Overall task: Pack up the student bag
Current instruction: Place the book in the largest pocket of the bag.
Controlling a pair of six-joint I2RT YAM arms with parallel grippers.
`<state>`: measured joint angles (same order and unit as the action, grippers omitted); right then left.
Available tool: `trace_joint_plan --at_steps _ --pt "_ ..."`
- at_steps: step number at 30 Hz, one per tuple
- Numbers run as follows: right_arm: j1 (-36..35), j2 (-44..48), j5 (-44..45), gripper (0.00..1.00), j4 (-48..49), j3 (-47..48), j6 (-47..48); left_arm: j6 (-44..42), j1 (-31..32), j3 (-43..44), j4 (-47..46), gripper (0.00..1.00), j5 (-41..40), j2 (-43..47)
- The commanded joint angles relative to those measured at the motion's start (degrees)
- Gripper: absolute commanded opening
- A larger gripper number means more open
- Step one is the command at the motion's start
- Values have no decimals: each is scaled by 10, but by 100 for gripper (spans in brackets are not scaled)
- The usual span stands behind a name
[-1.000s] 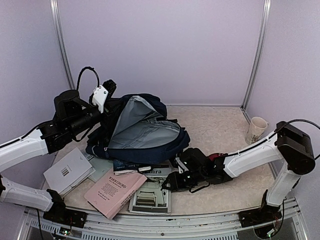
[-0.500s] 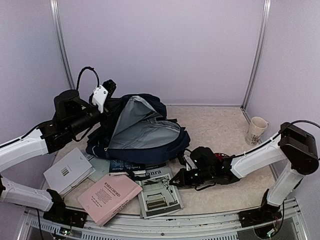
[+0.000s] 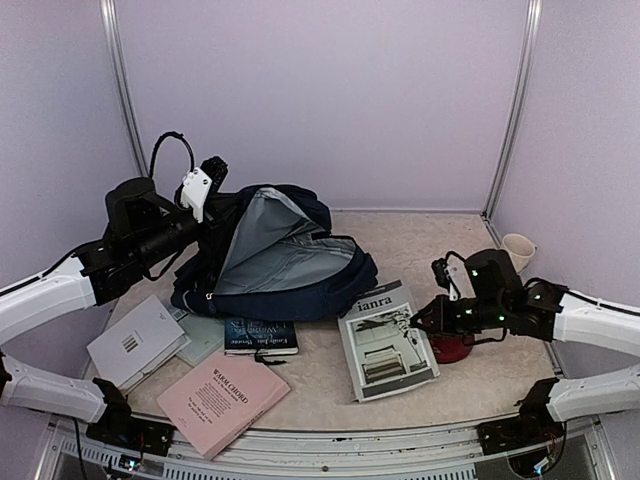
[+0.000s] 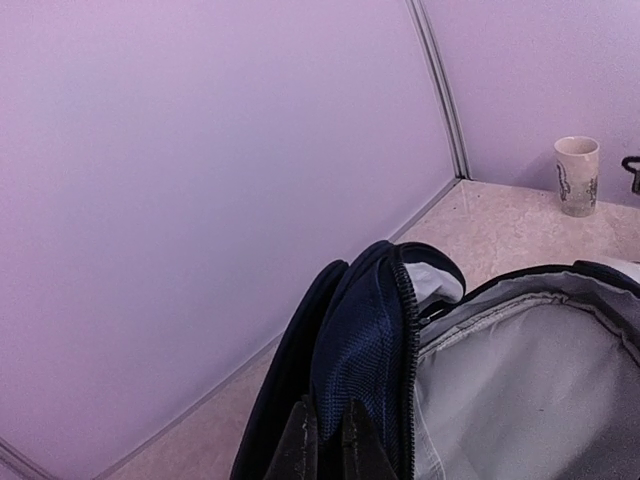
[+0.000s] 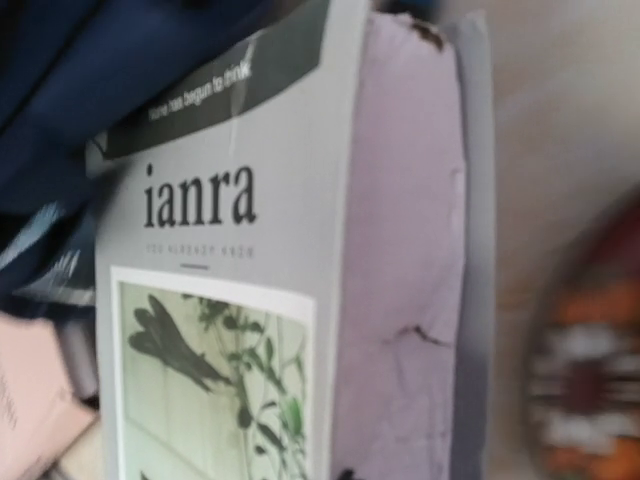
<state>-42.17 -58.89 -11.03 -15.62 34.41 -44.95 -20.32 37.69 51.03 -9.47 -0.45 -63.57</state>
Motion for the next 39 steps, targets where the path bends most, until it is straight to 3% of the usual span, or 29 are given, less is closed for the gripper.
trace_joint_plan --at_steps 1,8,14,17,19,22,27,39 --pt "59 88 59 0 -142 43 53 5 -11 4 -52 0 -13 14" --pt "103 76 194 0 -266 161 128 0 -12 4 -49 0 -10 11" --pt "123 41 225 0 -257 329 230 7 -10 6 -46 0 11 -2" --pt "122 14 160 0 -214 377 296 7 -7 7 -44 0 20 -8" --pt "121 -9 53 0 -170 385 308 5 -4 8 -42 0 20 -10" --pt "105 -54 -99 0 -102 384 277 2 -1 8 -42 0 25 -14" --pt "63 -132 -208 0 -46 368 237 -4 9 6 -43 0 33 -19" --pt "39 -279 -289 0 -120 372 236 0 12 7 -47 0 68 -17"
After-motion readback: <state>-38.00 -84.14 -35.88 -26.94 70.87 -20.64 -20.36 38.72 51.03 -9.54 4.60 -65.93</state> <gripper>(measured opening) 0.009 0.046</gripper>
